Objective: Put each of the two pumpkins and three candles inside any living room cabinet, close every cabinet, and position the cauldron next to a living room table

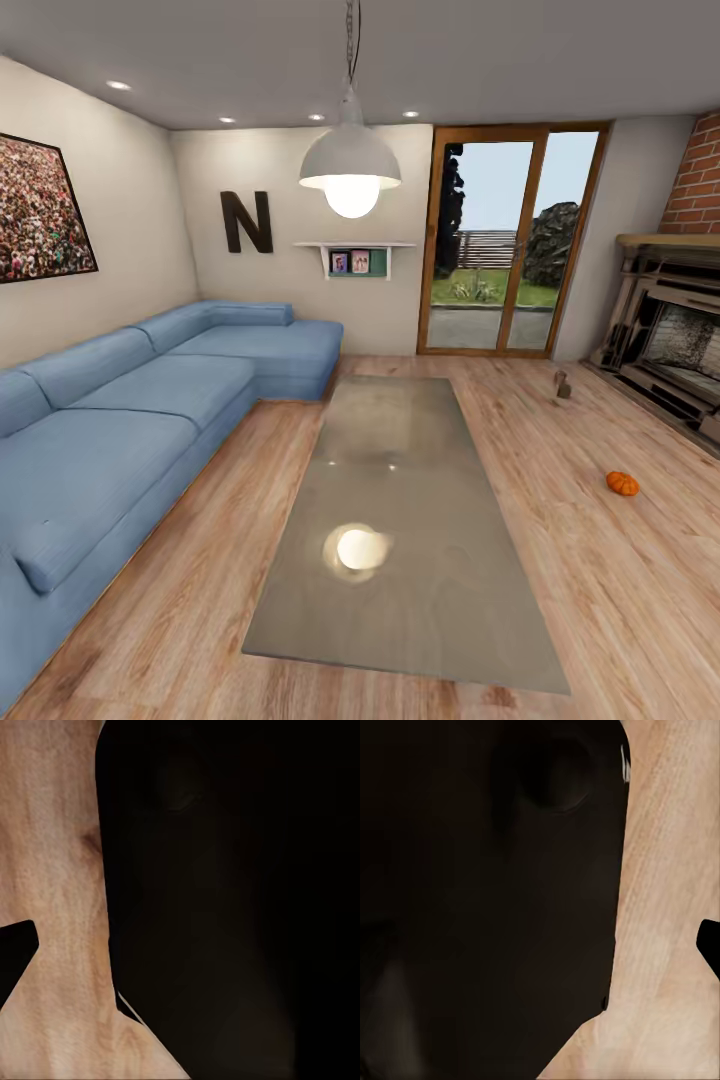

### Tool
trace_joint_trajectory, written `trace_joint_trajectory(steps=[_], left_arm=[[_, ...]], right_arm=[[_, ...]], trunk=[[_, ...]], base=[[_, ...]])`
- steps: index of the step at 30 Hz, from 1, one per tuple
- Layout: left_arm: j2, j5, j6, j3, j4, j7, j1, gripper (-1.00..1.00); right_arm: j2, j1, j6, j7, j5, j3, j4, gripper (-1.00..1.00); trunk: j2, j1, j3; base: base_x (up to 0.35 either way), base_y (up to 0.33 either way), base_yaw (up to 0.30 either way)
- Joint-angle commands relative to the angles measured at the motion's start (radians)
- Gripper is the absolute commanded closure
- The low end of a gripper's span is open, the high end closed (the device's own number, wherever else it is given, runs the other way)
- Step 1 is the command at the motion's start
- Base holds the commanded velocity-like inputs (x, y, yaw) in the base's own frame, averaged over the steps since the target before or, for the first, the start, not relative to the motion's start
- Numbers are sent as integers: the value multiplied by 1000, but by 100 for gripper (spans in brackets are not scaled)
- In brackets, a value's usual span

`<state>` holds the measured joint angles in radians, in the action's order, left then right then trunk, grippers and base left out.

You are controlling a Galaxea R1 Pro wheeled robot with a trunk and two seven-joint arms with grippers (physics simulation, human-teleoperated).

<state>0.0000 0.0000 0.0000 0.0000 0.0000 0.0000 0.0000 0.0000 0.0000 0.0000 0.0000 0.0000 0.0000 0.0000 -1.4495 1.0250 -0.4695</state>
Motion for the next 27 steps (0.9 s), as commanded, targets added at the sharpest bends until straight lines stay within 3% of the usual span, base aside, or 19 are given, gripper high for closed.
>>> trace_joint_trajectory(steps=[1,4,7,13,27], left_arm=[[6,-1,2,5,-6,2,5,-100],[23,-1,-1,4,-23,2,5,-100],[21,-1,-3,2,-23,2,5,-100],[22,-1,-3,2,-24,2,5,-100],[22,-1,-3,1,-24,2,5,-100]], right_arm=[[6,-6,-6,6,-6,3,6,-100],[23,-14,-23,7,-22,0,4,-100],[8,-13,-24,3,-16,-2,-1,-100],[7,-12,10,-1,14,-2,-1,-100],[7,-12,33,-2,12,-3,-2,-100]], trunk=[[-1,0,-1],[-1,0,-1],[-1,0,-1],[-1,0,-1],[-1,0,-1]], base=[[0,0,0],[0,0,0],[0,0,0],[0,0,0],[0,0,0]])
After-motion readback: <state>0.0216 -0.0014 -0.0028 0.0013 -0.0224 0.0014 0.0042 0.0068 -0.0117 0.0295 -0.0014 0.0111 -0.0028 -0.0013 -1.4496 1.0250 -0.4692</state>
